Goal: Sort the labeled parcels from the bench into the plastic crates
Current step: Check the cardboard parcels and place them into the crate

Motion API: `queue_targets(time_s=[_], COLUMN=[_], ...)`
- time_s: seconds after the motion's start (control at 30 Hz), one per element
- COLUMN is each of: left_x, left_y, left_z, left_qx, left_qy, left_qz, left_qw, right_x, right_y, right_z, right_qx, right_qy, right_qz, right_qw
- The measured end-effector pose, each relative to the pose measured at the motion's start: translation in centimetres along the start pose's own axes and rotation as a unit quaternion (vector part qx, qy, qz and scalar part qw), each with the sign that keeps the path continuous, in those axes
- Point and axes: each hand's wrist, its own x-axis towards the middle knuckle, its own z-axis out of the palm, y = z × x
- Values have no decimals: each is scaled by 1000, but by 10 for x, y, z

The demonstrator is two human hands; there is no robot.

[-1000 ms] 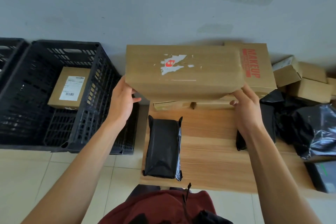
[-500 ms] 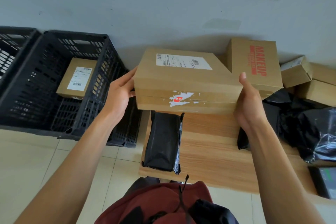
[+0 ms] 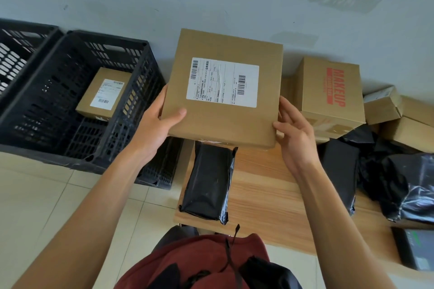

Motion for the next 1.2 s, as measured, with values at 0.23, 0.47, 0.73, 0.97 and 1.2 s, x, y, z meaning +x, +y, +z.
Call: queue_targets(time_s=[0.23, 0.47, 0.73, 0.97, 1.2], left_x=[1, 2, 5, 25, 5], left_y=[-1, 2, 13, 21, -14], left_z=[-4, -15, -21, -17, 10], left_qx=[-3, -22, -20, -20, 0], left_qy=[25, -16, -46, 80, 104], left_qz=[42, 49, 40, 47, 18], left_qw=[999, 998, 998, 995, 994], right_x=[-12, 5, 5, 2, 4], right_y=[4, -30, -34, -17, -1], right_z=[-3, -29, -47, -25, -9], right_qx=[-16, -64, -170, -113, -83], right_qy=[10, 88, 3, 96, 199], right_qz=[-19, -67, -37, -44, -65], right_qw=[1000, 992, 985, 988, 974])
